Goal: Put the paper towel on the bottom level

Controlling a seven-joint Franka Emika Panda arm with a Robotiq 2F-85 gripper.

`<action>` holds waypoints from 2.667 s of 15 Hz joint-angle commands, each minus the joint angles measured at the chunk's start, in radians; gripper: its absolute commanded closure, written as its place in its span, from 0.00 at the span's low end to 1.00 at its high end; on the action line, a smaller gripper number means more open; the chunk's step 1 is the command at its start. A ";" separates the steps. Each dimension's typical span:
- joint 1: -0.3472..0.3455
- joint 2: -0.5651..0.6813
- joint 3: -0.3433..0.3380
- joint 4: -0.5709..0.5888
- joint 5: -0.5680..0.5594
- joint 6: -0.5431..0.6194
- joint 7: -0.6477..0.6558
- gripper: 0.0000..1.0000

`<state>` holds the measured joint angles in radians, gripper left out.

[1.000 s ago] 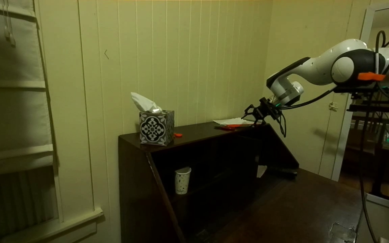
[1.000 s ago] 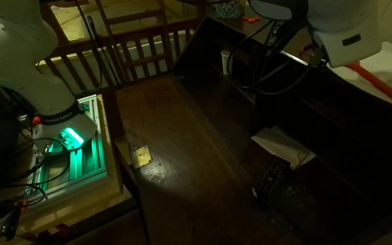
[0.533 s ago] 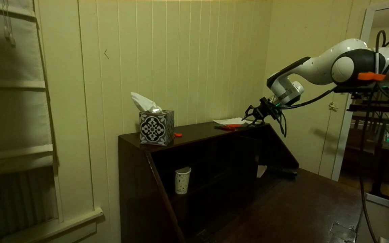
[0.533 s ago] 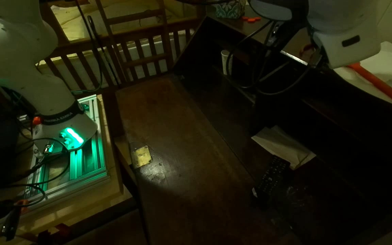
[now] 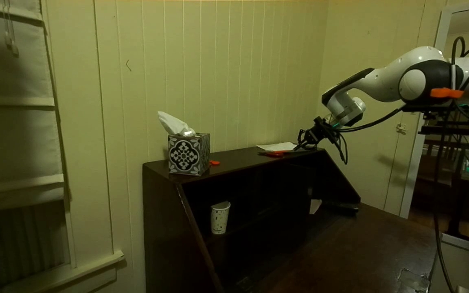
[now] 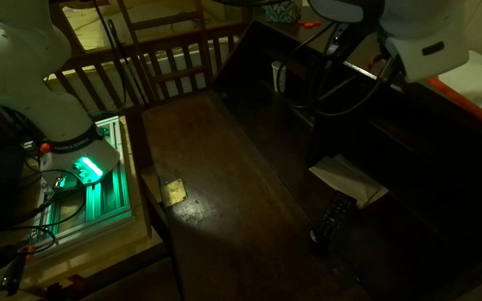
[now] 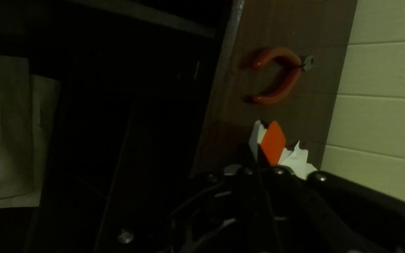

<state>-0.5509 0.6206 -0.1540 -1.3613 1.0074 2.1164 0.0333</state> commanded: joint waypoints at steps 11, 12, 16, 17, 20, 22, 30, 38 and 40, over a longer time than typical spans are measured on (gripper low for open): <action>0.052 0.029 -0.013 0.286 -0.311 -0.115 0.022 1.00; 0.052 0.040 -0.008 0.303 -0.318 -0.116 0.017 1.00; 0.046 0.098 0.023 0.379 -0.321 -0.110 -0.037 1.00; 0.049 0.111 0.028 0.398 -0.329 -0.107 -0.057 1.00; 0.079 0.128 0.009 0.432 -0.358 -0.115 -0.126 1.00; 0.092 0.130 0.007 0.453 -0.377 -0.120 -0.168 1.00; 0.140 0.099 -0.005 0.506 -0.414 -0.135 -0.212 1.00; 0.154 0.065 -0.032 0.557 -0.465 -0.162 -0.223 1.00; 0.164 0.047 -0.037 0.560 -0.483 -0.163 -0.223 1.00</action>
<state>-0.4040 0.6951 -0.1727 -0.8176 0.5663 1.9852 -0.1858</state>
